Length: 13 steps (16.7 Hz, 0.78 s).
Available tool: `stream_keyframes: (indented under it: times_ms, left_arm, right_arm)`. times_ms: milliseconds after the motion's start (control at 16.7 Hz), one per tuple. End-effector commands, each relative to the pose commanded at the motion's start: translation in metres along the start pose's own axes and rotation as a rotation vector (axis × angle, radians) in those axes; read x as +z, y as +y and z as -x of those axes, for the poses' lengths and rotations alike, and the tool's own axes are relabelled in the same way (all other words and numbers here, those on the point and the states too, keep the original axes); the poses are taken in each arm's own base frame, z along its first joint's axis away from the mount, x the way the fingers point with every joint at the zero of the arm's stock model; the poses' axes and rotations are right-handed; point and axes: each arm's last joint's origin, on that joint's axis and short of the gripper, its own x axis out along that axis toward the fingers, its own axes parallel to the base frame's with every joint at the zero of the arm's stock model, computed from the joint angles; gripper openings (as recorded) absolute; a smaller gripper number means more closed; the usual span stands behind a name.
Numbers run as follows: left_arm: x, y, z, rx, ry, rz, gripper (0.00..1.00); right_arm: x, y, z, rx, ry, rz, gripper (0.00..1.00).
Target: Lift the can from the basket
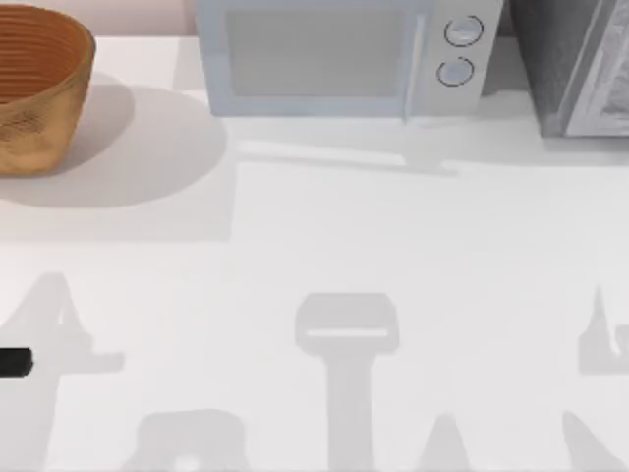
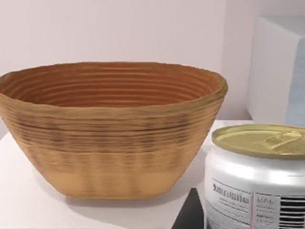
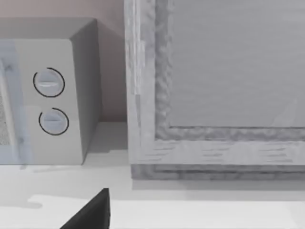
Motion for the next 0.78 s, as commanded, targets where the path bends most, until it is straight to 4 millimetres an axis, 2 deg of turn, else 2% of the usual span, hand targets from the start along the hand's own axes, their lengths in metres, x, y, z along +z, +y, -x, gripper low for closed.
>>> stream_keyframes:
  times_ms: [240, 420, 600, 780]
  left_arm:
    - [0.0, 0.0, 0.0, 0.004, 0.006, -0.002, 0.0]
    - [0.008, -0.001, -0.002, -0.028, 0.001, -0.003, 0.0]
    - [0.027, -0.004, -0.01, -0.115, -0.007, -0.005, 0.0]
    - [0.053, -0.009, -0.027, -0.247, -0.016, -0.009, 0.0]
  right_arm:
    - [0.0, 0.0, 0.0, 0.0, 0.0, 0.0, 1.0]
    - [0.0, 0.0, 0.0, 0.0, 0.0, 0.0, 1.0]
    - [0.0, 0.0, 0.0, 0.0, 0.0, 0.0, 1.0]
    - [0.0, 0.0, 0.0, 0.0, 0.0, 0.0, 1.0]
